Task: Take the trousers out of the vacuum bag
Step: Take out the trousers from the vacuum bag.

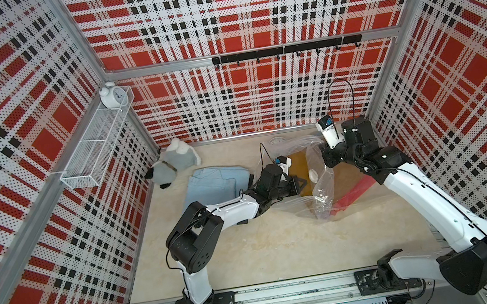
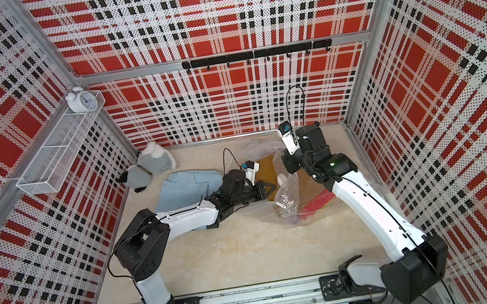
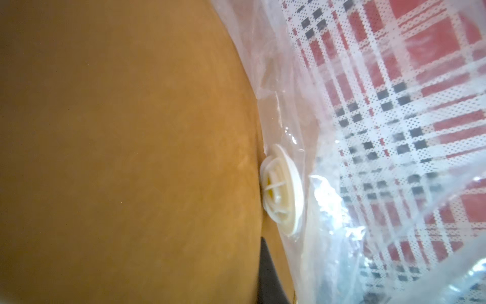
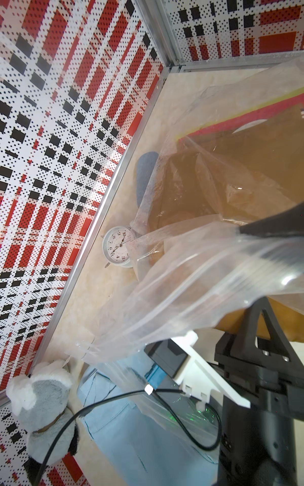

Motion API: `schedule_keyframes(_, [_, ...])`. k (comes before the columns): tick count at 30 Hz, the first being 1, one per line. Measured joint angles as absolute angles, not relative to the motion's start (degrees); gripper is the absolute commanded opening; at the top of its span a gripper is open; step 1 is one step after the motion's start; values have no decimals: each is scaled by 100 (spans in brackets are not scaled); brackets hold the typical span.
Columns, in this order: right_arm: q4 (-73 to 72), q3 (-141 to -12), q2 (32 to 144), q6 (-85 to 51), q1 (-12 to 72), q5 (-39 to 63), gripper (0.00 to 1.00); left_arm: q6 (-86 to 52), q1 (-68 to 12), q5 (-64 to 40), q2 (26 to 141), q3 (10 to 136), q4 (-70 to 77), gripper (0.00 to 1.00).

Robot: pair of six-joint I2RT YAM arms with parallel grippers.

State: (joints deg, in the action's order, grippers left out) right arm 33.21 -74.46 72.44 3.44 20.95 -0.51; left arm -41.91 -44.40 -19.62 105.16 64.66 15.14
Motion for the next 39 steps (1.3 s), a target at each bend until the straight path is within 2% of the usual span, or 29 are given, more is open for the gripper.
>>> schedule_keyframes(10, [3225, -7395, 7242, 266, 1984, -137, 0, -3350, -4316, -1708, 9797, 6890, -12, 0])
schedule_keyframes(26, [2867, -7070, 7332, -110, 1664, -82, 0, -2921, -3754, -2008, 8333, 7183, -1345, 0])
schedule_keyframes(33, [2856, -7028, 7439, -349, 1417, -130, 0, -2952, -3017, -2355, 7470, 7306, -1699, 0])
schedule_keyframes(39, [2838, -6958, 7507, -517, 1275, -189, 0, -2982, -2123, -2591, 7227, 7924, -1951, 0])
